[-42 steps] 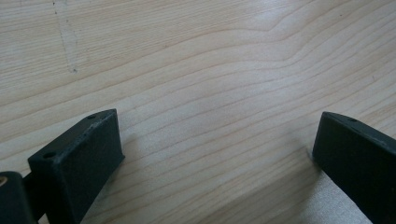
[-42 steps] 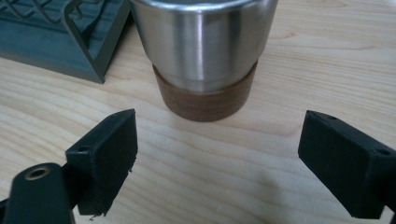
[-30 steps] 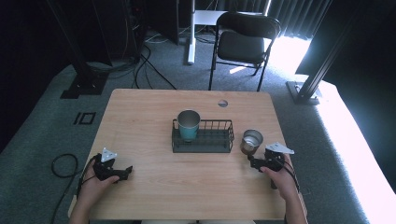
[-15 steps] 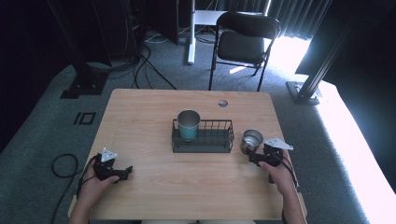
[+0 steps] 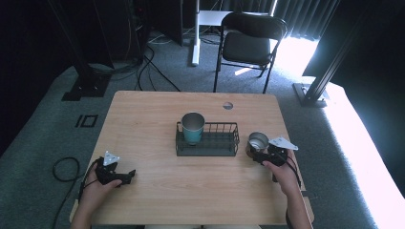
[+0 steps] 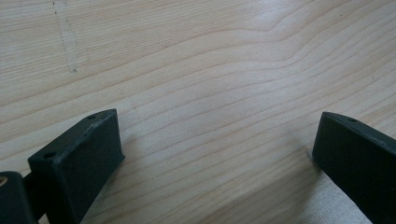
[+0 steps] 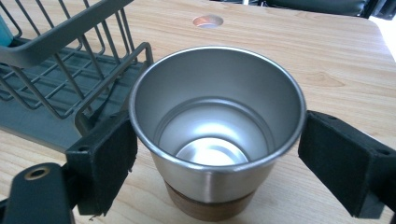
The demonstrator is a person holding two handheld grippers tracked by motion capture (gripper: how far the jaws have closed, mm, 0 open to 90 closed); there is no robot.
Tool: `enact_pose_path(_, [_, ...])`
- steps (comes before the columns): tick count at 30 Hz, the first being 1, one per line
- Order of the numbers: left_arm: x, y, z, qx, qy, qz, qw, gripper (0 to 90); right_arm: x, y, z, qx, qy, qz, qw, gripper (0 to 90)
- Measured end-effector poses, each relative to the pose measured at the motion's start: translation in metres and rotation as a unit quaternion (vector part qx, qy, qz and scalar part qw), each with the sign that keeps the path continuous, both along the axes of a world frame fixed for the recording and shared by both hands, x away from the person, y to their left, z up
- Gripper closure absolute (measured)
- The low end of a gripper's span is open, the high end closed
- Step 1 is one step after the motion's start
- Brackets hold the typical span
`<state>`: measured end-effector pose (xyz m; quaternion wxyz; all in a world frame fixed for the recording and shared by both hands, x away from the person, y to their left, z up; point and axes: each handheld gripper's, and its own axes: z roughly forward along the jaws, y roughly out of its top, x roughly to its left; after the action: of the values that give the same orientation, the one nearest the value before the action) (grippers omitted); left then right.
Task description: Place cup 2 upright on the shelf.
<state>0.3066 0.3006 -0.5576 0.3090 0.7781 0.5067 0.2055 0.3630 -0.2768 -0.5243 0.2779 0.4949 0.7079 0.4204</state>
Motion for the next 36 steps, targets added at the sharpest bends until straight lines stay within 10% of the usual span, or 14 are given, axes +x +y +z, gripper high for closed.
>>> enact_pose_path(36, [0.000, 0.000, 0.000, -0.001, -0.001, 0.000, 1.0000, 2.1, 0.016, 0.010, 0.009, -0.013, 0.001, 0.005, 0.9999, 12.7])
